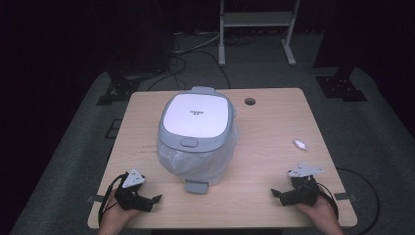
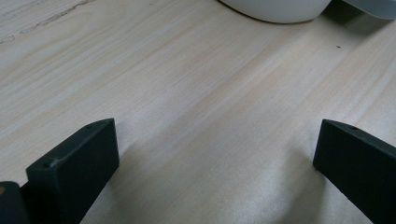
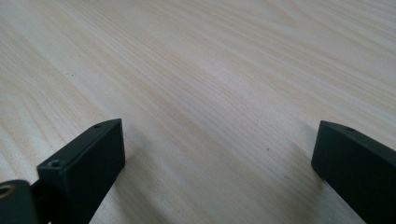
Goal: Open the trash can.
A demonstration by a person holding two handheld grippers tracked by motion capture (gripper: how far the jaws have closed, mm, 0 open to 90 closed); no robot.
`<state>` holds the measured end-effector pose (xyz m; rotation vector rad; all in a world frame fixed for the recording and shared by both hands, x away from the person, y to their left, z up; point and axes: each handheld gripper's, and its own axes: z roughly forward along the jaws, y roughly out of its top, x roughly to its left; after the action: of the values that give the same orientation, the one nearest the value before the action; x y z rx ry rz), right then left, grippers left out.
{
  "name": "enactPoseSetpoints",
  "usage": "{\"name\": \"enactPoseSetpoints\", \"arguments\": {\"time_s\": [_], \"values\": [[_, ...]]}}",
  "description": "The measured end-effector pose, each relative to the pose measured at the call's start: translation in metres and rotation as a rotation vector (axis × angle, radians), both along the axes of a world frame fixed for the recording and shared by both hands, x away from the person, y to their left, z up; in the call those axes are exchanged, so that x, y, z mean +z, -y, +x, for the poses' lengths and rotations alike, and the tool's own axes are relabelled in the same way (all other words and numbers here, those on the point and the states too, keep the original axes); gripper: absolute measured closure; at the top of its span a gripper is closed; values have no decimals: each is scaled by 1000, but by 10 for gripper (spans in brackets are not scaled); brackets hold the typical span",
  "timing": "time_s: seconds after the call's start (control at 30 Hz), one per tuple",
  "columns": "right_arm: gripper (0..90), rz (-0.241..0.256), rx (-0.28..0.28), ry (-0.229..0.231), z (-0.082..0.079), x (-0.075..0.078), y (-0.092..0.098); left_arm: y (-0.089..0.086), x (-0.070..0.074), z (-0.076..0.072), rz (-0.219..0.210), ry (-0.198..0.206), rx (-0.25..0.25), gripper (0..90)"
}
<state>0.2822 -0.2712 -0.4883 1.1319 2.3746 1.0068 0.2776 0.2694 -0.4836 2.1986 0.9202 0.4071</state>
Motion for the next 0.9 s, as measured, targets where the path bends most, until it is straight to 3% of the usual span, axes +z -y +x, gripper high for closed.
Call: {"name": "enactPoseSetpoints", "arguments": {"time_s": [0.33,0.67,0.9], "values": [[17,0,0,-1,0,0,0,0,1,1,-8,-9,-1,0],[17,-1,0,-1,0,0,0,4,10,-3,-9,-4,-47,0],[17,0,-1,-1,0,0,0,1,21,-5,-41,4,-40,54]]}}
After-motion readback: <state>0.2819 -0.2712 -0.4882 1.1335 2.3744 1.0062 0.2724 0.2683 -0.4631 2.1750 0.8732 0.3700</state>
